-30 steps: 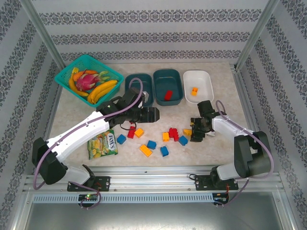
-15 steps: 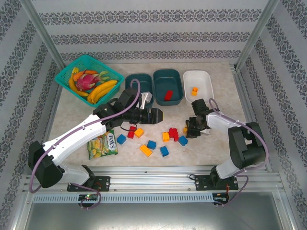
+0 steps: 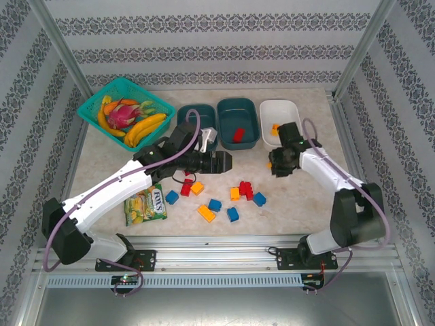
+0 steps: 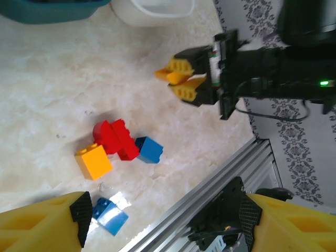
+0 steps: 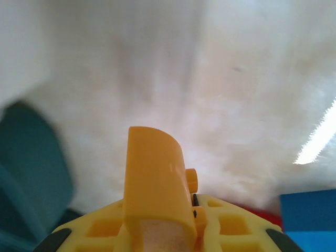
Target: Sort the legos into containers by color
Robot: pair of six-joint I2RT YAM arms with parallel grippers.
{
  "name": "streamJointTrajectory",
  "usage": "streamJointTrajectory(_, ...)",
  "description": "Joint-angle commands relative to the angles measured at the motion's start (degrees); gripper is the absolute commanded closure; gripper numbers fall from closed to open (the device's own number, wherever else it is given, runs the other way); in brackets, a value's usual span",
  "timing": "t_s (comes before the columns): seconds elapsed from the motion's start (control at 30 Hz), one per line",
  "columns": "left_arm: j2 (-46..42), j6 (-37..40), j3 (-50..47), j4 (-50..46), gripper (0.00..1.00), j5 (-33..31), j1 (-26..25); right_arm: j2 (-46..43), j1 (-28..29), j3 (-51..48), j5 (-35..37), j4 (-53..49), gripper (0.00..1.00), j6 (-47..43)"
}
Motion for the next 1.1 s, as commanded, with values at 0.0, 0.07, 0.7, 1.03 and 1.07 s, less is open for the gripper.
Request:
streamJointTrajectory(0.0,2.70,-0.36,5.52,3.14,0.24,0.11,0.38,-2.17,-2.91,6.67,8.28,-5.53,0.87,-15.87)
streamJointTrajectory(0.07,5.05,-0.61,8.04,3.97,0.24,1.03,1.42,0.66,-4.62,11.44,8.41,-6.85,0.87,-22.35)
streamJointTrajectory(0.7,21.85,-0.46,23.65,4.91,0.24,4.69,4.82,35.61,-8.48,42.80,11.69,-17.80,0.83,-29.07)
streamJointTrajectory(1.03,20.46,-0.72,21.98,3.71,0.24,2.90,4.82,40.99,-8.85,46.20,12.50,-21.59,0.71,-27.89)
streamJointTrajectory(1.07,20.15,-0.71,21.72,3.45,0.24,2.47,4.82,41.50,-8.85,46.85,12.17,-21.99,0.69,-28.22)
